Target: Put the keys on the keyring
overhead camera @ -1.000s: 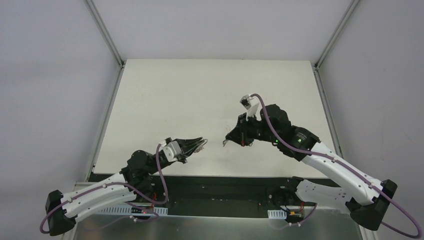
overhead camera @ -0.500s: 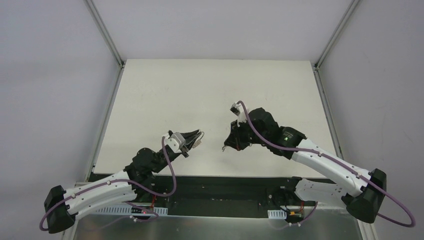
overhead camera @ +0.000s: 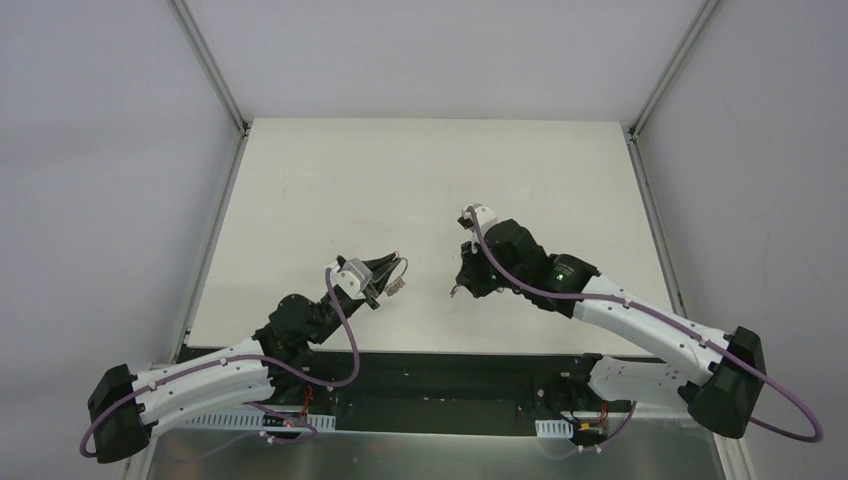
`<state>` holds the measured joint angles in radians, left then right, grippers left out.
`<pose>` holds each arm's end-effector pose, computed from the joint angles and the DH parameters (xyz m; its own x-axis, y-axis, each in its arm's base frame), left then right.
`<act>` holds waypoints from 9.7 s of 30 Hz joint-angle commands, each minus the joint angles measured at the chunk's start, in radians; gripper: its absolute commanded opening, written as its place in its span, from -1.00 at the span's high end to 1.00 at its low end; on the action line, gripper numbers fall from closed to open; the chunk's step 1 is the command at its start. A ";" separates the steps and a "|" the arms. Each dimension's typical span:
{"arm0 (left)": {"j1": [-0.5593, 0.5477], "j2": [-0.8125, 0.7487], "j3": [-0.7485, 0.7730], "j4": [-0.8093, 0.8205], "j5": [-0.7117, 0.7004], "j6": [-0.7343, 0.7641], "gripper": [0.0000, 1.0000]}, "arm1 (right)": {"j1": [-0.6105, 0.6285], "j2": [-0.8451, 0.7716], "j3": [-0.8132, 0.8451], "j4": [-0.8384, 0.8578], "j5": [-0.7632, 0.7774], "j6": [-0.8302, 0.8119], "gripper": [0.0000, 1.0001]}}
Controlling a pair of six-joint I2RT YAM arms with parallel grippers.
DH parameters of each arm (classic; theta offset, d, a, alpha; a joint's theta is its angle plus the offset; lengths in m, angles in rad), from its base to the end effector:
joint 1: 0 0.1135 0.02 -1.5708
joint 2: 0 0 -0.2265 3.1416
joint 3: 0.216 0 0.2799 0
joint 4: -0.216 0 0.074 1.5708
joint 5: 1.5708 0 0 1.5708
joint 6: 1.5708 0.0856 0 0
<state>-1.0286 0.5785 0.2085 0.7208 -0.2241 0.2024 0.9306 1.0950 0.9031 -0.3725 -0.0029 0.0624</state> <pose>0.1478 -0.2085 0.2485 0.3200 -0.1513 -0.9353 0.6770 0.7271 0.1140 0.1975 0.2655 0.2362 -0.3690 -0.3910 -0.8432 -0.7819 0.6210 0.0542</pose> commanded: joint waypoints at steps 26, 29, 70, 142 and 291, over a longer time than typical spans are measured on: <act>-0.005 -0.026 0.095 -0.103 0.201 -0.085 1.00 | -0.005 0.011 0.155 0.036 0.098 0.175 0.16; -0.005 -0.034 0.144 -0.189 0.211 -0.144 1.00 | -0.067 -0.016 0.177 0.027 -0.133 0.233 0.25; -0.005 -0.025 0.290 -0.368 0.256 -0.244 1.00 | 0.026 0.216 0.516 -0.164 -0.224 0.406 0.40; -0.005 -0.075 0.309 -0.401 -0.301 -0.383 1.00 | 0.373 -0.050 0.131 0.251 -0.047 0.228 1.00; -0.005 0.008 0.352 -0.395 0.388 -0.252 0.53 | 0.152 0.146 0.524 -0.197 -0.131 0.347 1.00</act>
<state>-1.0332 0.5827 0.5213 0.2554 0.1741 -0.0521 1.0729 1.2411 1.3708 -0.5884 -0.1417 0.4217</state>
